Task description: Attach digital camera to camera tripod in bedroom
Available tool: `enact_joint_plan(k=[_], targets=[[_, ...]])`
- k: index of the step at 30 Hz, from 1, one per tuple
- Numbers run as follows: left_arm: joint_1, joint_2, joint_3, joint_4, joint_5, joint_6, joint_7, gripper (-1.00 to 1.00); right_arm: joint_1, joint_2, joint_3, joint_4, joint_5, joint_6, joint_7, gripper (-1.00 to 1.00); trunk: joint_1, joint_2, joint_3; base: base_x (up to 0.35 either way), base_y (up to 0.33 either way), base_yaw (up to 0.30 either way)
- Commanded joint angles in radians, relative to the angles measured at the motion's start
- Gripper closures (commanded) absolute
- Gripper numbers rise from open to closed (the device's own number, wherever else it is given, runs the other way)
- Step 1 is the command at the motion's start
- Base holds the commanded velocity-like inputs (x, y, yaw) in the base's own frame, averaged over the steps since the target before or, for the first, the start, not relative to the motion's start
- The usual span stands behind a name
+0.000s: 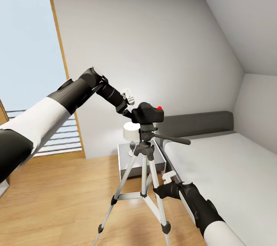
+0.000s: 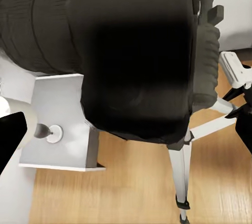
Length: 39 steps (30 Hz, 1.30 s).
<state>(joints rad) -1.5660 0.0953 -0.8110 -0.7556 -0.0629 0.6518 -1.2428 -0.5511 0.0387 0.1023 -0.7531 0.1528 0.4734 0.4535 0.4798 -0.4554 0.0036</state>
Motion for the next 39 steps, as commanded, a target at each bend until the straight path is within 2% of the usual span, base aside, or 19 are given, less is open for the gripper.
enact_joint_plan(k=[1, 2, 4, 5, 9, 10, 15, 19, 23, 24, 27, 33, 34, 38, 39], targets=[[0.0, 0.001, 0.02, -0.001, -0.002, 0.015, 0.0, -1.0, 0.0, 0.0, 0.002, 0.058, 0.007, -0.013, 0.004, 1.0, 0.001, 0.0, -0.001, 0.0, 0.0, 0.0], [0.0, 0.001, 0.056, 0.0, -0.001, 0.021, 0.004, -1.0, 0.0, 0.0, 0.002, 0.058, 0.007, -0.013, 0.004, 1.0, 0.001, 0.0, -0.001, 0.0, 0.0, 0.0], [0.0, 0.001, 0.106, 0.001, -0.001, 0.026, 0.007, -1.0, 0.0, 0.0, 0.002, 0.058, 0.007, -0.013, 0.004, 1.0, 0.001, 0.0, -0.001, 0.0, 0.0, 0.0], [0.0, 0.002, 0.162, 0.001, -0.001, 0.03, 0.011, -1.0, 0.0, 0.0, 0.002, 0.058, 0.007, -0.013, 0.004, 1.0, 0.001, 0.0, -0.001, 0.0, 0.0, 0.0], [-0.001, 0.004, 0.268, 0.001, -0.001, 0.033, 0.016, -1.0, 0.0, 0.0, 0.002, 0.058, 0.007, -0.013, 0.004, 1.0, 0.001, 0.0, -0.001, 0.0, 0.0, 0.0], [0.0, 0.004, 0.312, 0.0, -0.001, 0.035, 0.018, -1.0, 0.0, 0.0, 0.002, 0.058, 0.007, -0.013, 0.004, 1.0, 0.001, 0.0, -0.001, 0.0, 0.0, 0.0], [0.0, 0.011, 0.402, 0.009, -0.003, 0.045, 0.03, -1.0, 0.0, 0.0, 0.002, 0.058, 0.007, -0.013, 0.005, 1.0, 0.001, 0.0, -0.001, 0.0, 0.0, 0.0], [-0.001, 0.026, 0.435, 0.027, -0.003, 0.073, 0.07, -1.0, 0.0, 0.0, 0.002, 0.058, 0.007, -0.013, 0.005, 1.0, 0.001, 0.0, -0.001, 0.0, 0.0, 0.0], [0.0, 0.045, 0.452, 0.08, 0.001, 0.122, 0.164, -1.0, 0.0, -0.001, 0.002, 0.058, 0.007, -0.013, 0.005, 1.0, 0.001, 0.0, -0.001, 0.0, 0.0, 0.0], [0.0, 0.049, 0.455, 0.114, 0.002, 0.135, 0.203, -1.0, 0.0, -0.002, 0.002, 0.058, 0.007, -0.013, 0.005, 1.0, 0.001, 0.0, -0.001, 0.0, 0.0, 0.0], [0.0, 0.052, 0.457, 0.183, 0.004, 0.145, 0.256, -1.0, 0.0, -0.002, 0.002, 0.058, 0.007, -0.013, 0.005, 1.0, 0.001, 0.0, -0.001, 0.0, 0.0, 0.0], [0.0, 0.051, 0.46, 0.388, 0.004, 0.148, 0.352, -1.0, 0.0, -0.002, 0.002, 0.058, 0.007, -0.013, 0.005, 1.0, 0.001, 0.0, -0.001, 0.0, 0.0, 0.0], [0.0, 0.052, 0.46, 0.451, 0.005, 0.146, 0.38, -1.0, 0.0, -0.002, 0.002, 0.058, 0.007, -0.013, 0.005, 1.0, 0.001, 0.0, -0.001, 0.0, 0.0, 0.0], [-0.001, 0.056, 0.461, 0.577, 0.006, 0.137, 0.441, -1.0, 0.0, -0.002, 0.002, 0.058, 0.007, -0.013, 0.006, 1.0, 0.001, 0.0, -0.001, 0.0, 0.0, 0.0], [0.0, 0.058, 0.461, 0.637, 0.008, 0.129, 0.476, -1.0, 0.0, -0.002, 0.002, 0.058, 0.007, -0.013, 0.006, 1.0, 0.001, 0.0, -0.001, 0.0, 0.0, 0.0]])
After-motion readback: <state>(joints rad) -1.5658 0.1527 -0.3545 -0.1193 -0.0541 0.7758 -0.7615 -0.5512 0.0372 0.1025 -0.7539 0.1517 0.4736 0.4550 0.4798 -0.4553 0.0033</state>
